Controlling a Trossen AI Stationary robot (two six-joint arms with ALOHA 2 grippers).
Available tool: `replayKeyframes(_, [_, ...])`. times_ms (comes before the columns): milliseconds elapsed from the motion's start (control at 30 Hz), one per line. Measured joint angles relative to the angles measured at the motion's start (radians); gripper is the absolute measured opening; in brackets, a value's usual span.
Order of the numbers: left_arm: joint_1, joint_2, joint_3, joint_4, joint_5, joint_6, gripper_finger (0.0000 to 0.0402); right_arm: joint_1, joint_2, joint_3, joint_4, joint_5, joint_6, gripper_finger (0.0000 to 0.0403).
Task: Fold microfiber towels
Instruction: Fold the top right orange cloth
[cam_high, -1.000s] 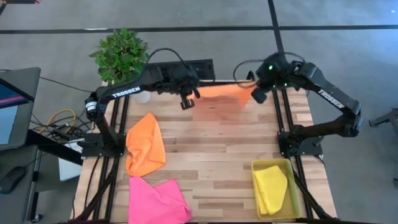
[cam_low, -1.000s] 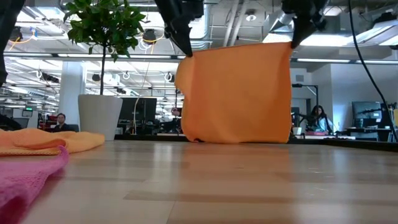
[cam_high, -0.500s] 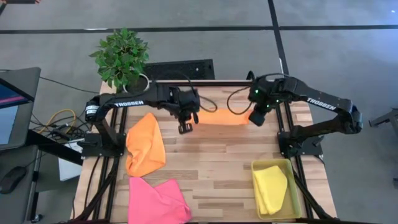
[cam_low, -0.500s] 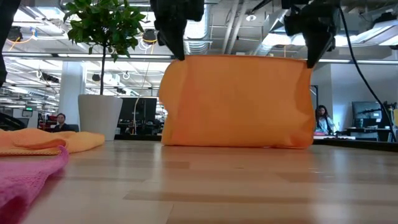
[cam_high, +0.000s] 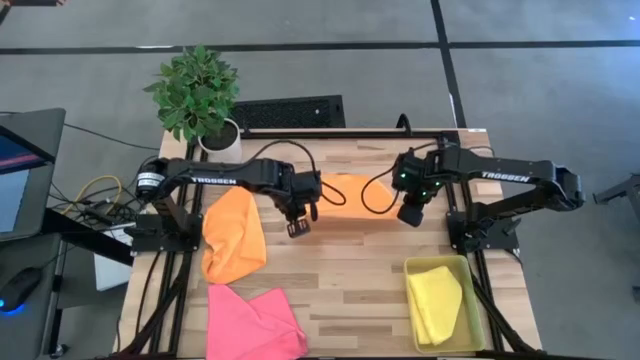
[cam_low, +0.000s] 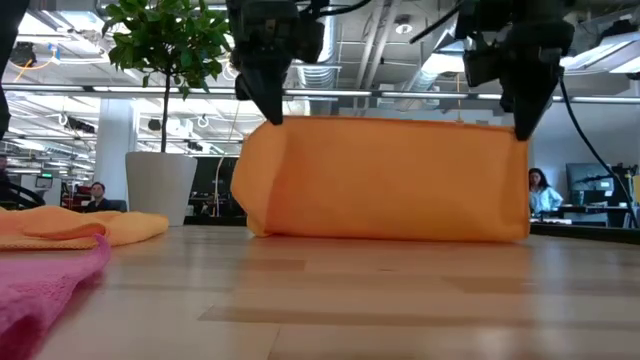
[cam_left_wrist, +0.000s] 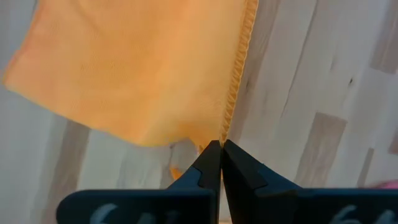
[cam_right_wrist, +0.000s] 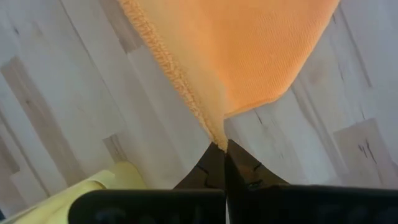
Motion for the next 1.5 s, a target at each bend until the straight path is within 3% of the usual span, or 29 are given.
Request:
replayKeyframes(267, [0.005, 0.0, -0.094, 0.099, -0.04, -0.078, 0.0, -0.02, 0.002, -0.092, 0.126, 0.016, 0.009, 0.0008])
replayKeyframes(533, [0.054, 0.0, -0.136, 0.188, -0.183, -0.07, 0.0, -0.065, 0.003, -0.164, 0.226, 0.135, 0.009, 0.0008])
replayKeyframes(800, [0.121, 0.0, -0.234, 0.297, -0.225, -0.044, 0.0, -0.1, 0.003, -0.233, 0.39, 0.218, 0.001, 0.0008])
replayKeyframes(1033, [0.173, 0.0, -0.269, 0.432, -0.235, 0.022, 0.0, -0.136, 0.003, -0.244, 0.392, 0.248, -0.004, 0.0008])
replayKeyframes(1500, [0.233, 0.0, -0.269, 0.494, -0.275, 0.032, 0.0001, -0.171, 0.003, -0.244, 0.42, 0.245, -0.01, 0.0027])
